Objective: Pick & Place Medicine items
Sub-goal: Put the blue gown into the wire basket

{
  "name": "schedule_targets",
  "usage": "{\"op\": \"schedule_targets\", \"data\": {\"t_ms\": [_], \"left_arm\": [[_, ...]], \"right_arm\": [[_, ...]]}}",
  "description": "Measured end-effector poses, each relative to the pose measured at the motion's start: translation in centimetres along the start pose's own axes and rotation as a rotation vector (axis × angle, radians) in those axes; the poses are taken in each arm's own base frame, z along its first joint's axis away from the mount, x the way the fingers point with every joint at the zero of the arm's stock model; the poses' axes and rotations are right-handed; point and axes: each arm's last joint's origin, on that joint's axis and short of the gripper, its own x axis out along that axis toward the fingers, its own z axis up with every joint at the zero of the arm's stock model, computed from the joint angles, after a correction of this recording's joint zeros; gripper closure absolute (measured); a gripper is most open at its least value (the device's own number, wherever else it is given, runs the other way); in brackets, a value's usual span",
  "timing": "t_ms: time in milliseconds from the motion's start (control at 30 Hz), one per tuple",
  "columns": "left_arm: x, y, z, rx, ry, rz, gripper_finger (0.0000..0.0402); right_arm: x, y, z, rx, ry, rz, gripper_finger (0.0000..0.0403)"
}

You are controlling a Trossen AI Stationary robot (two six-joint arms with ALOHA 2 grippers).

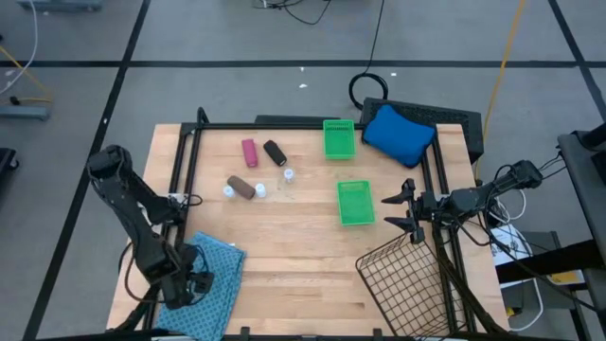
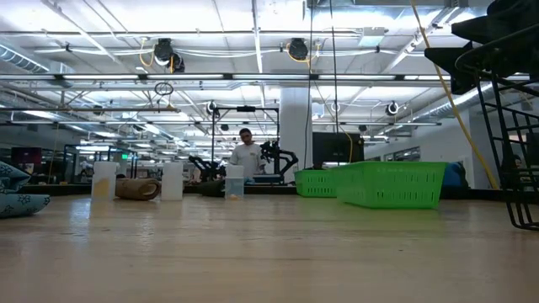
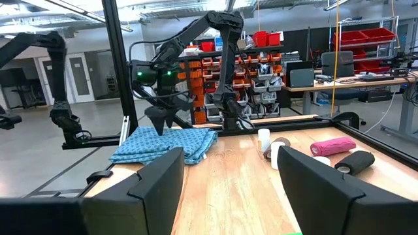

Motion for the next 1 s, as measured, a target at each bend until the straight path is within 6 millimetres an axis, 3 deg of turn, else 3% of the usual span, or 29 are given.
{"op": "schedule_targets", "data": {"t_ms": [233,367,533,733,1000], "left_arm": [[1.6,-1.1,1.2,0.027,-0.127,0.034,0.0037],[1.8,-2.2,1.7,0.02,-0.154,-0.06,0.0036],[2.6,-4.2,1.0,0.103,-0.183,-0.258,0.0036],[5.6,-5.3,0.7,0.207,-0.195,-0.179,0.0037],[5.4,-5.6,1.4,0.203,-0.215,-0.15,0.0037]], "right_arm": [[0.0,0.0,0.0,0.001,-0.003,0.0,0.0165],[0.0,0.0,0.1,0.003,-0.008,0.001,0.0165],[0.1,0.1,0.0,0.0,-0.001,0.001,0.0165],[0.2,0.1,-0.1,-0.004,0.01,-0.001,0.0165],[0.2,0.1,-0.2,-0.007,0.016,-0.001,0.0165]]}}
